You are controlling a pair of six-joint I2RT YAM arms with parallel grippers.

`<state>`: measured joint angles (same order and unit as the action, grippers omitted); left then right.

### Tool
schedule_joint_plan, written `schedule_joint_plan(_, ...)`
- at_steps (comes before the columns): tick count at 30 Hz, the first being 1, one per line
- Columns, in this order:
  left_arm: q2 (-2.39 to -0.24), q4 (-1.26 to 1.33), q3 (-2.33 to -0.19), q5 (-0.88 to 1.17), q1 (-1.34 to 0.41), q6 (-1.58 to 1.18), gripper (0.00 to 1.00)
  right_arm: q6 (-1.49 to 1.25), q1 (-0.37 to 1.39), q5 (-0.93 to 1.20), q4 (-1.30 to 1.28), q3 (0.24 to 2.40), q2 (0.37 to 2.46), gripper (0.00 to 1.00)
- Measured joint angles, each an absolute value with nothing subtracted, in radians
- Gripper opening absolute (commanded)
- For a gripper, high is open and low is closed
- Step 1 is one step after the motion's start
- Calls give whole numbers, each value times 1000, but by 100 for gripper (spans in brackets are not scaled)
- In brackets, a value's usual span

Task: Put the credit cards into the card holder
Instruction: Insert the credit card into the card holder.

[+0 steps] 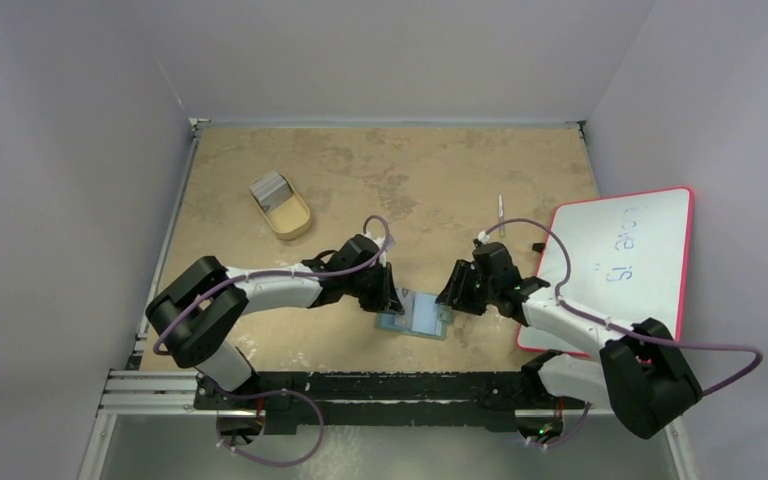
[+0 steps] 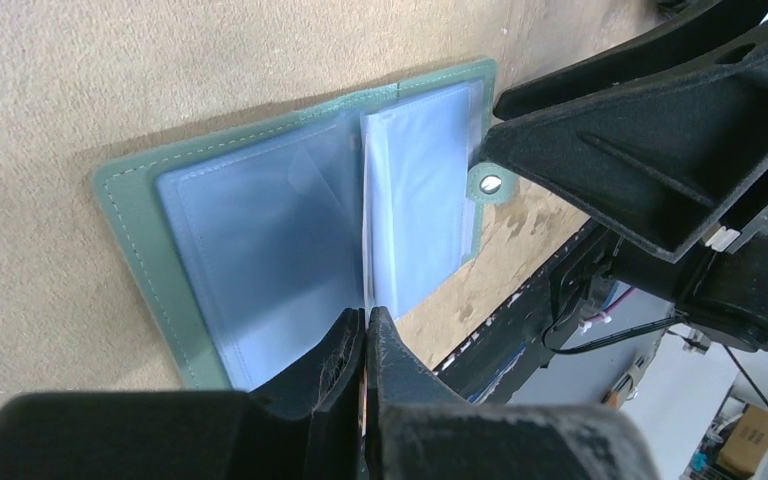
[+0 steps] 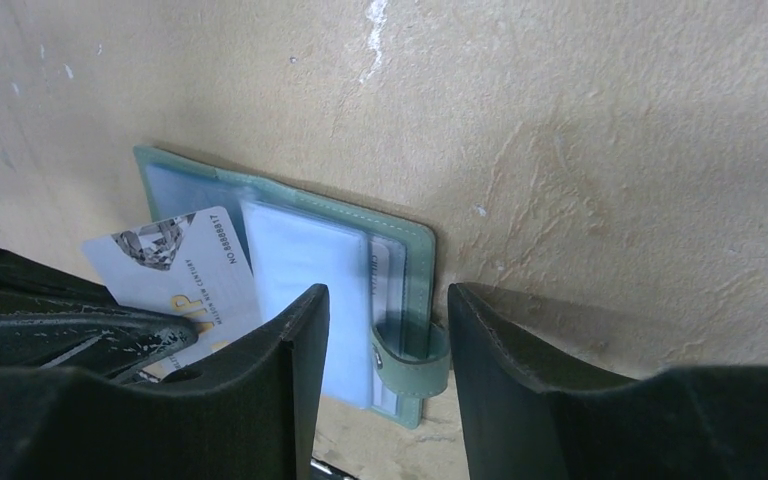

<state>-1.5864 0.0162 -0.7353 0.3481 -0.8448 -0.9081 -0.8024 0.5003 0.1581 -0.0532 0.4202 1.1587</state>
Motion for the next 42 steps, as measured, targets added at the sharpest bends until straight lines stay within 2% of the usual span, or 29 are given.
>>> schedule_joint_plan(10,-1586,78,-690,344,-845,-965,0,-795,581,62,-108,504,1244,44)
schedule_joint_plan(18,-1568,59,-683,320,-844,-970,0,-796,636,-27,-123,585,1349,25)
schedule_joint_plan(24,-1486,54,-640,301,-825,-987,0,-802,643,-63,-134,595,1359,17)
schedule_joint_plan(31,-1435,105,-600,308,-803,-1041,0,-803,643,-86,-138,593,1357,17)
schedule_joint_plan(42,-1473,254,-536,350,-799,-1138,0,-803,643,-88,-123,581,1348,17)
